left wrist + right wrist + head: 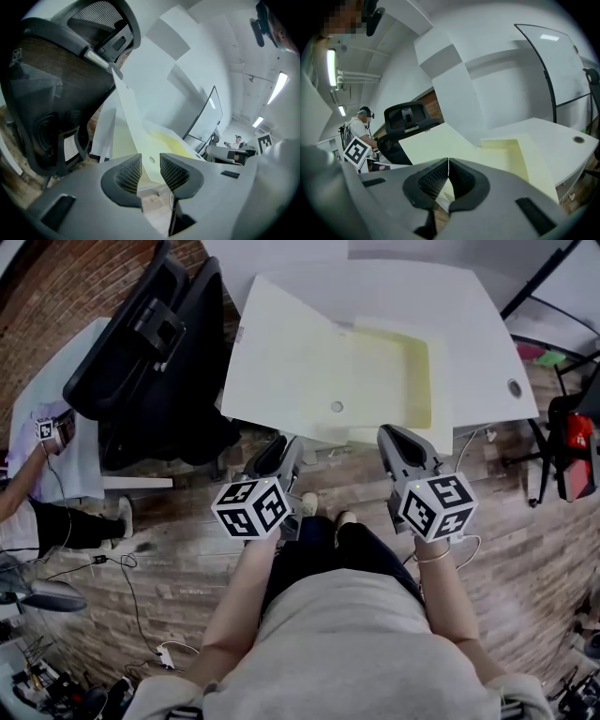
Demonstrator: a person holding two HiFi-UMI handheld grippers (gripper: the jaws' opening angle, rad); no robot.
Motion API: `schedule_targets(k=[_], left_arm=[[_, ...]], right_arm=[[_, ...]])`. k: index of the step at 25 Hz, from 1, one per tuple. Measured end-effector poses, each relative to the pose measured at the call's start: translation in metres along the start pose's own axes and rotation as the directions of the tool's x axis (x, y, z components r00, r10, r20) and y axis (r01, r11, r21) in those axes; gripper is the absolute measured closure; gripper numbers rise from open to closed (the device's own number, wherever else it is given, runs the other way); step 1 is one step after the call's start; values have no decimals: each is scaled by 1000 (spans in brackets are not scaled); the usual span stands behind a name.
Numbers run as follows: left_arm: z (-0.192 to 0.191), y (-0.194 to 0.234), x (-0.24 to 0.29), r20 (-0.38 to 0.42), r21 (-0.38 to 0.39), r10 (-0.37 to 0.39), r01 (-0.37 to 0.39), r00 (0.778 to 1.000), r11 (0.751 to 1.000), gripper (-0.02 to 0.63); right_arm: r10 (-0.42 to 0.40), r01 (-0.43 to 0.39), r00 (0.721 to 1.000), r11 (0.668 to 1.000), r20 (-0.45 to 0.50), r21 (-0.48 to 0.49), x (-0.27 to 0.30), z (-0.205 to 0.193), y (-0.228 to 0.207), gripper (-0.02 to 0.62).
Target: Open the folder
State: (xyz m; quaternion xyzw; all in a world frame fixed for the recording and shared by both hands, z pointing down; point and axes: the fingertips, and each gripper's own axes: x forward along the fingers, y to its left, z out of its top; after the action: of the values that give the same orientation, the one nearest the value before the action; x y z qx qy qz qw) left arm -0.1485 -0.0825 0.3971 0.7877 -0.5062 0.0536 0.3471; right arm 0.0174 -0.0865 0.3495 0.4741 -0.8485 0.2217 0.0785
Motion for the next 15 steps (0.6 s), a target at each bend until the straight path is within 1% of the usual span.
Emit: schedule_targets(k=[3,6,12,15], left_arm=[[-7,-18,1,-6,-11,-30,30,1000,999,488],[-3,-39,5,10,-3,-73,73,997,997,488],[16,-76,9,53,34,-155,153,987,988,488],[24,-92,11,63,74,-193,189,979,979,488]], right_arm=[[5,-5,1000,1000,2,0,-10,1,-3,574],[14,-14,1000,1000,9,2,-20,2,-5,574],[28,-27,999,1000,43,-7,-42,11,-3,574],[20,-19,997,1000,72,-10,-51,20,-6,574]])
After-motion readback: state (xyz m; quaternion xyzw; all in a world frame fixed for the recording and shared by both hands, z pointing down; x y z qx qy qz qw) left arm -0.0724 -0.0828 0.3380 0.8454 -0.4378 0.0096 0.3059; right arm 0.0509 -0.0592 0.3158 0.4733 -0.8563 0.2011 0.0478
